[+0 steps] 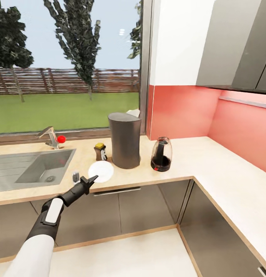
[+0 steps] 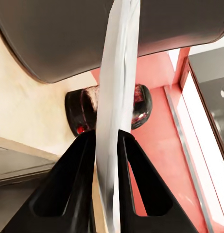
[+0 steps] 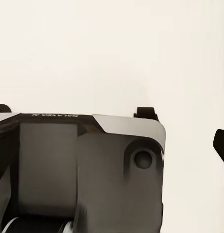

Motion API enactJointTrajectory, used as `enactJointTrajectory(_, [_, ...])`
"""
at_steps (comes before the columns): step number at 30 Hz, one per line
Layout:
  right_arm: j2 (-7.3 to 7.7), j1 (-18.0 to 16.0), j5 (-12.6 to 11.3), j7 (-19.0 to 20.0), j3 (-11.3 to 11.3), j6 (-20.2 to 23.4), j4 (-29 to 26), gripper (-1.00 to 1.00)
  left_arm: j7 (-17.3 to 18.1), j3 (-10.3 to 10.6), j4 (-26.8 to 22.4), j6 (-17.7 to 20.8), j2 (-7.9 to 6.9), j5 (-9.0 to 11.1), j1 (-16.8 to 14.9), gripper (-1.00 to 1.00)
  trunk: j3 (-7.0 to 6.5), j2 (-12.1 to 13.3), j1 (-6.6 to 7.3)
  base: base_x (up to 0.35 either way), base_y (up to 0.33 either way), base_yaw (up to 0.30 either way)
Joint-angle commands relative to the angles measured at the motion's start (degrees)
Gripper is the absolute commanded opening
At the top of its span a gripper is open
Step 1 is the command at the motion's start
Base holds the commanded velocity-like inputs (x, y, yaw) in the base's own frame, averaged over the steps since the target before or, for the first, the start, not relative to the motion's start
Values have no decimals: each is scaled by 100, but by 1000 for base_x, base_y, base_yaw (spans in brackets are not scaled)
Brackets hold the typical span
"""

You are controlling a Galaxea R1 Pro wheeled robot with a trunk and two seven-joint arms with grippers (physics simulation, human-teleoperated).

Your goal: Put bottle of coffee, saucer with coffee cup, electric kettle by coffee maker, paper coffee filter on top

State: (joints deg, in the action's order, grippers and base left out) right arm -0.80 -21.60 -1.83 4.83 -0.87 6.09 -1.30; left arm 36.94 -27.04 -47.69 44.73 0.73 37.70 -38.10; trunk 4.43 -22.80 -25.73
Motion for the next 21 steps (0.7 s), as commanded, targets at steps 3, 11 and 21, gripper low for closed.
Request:
enactJointTrajectory(3, [1, -2, -19, 26, -10, 36, -13, 100, 7, -21, 16, -17, 6, -20, 76, -100, 12, -12, -6, 221, -160, 0])
enactJointTrajectory(11, [-25, -2, -11, 51, -10, 42, -9, 100, -251, -33, 14, -323, -61, -9, 443, -100, 12, -12, -6, 112, -68, 0])
enactJointTrajectory(21, [-71, 34, -1, 53, -16, 42, -2, 100, -788, -149, 14, -359, -65, 25, 488, -100, 12, -12, -6, 210, 0, 0])
